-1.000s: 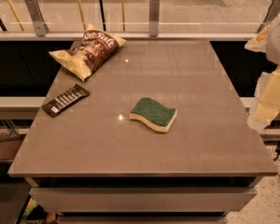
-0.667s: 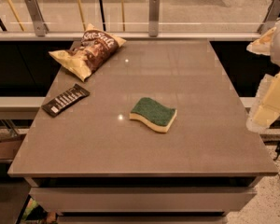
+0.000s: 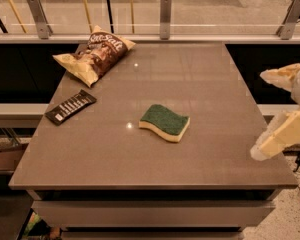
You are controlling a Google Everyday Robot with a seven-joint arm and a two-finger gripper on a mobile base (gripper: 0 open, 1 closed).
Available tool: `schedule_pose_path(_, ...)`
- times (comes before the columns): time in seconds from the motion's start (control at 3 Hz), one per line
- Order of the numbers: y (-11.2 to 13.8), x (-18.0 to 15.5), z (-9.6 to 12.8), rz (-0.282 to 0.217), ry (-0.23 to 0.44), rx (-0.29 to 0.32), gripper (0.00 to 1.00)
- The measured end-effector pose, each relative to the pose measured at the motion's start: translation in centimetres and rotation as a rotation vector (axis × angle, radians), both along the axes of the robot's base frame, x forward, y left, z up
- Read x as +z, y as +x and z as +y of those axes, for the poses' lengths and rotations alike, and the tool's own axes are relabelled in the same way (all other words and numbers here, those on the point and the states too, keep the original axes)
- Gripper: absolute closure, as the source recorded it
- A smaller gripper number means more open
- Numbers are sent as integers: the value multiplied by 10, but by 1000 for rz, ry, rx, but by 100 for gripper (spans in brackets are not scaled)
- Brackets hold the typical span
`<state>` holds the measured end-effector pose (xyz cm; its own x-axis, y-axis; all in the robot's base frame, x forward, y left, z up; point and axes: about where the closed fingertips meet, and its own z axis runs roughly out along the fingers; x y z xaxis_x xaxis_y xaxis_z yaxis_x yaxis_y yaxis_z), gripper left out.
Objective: Move sponge near brown chip bag
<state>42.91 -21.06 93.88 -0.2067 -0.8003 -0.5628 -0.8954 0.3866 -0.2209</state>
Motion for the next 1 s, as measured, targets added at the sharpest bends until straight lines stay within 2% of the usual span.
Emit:
schedule_pose_path(0.67, 0, -25, 35, -75, 340, -2, 0)
schedule_pose_path(1.0, 7, -30, 56, -95, 467, -11, 0)
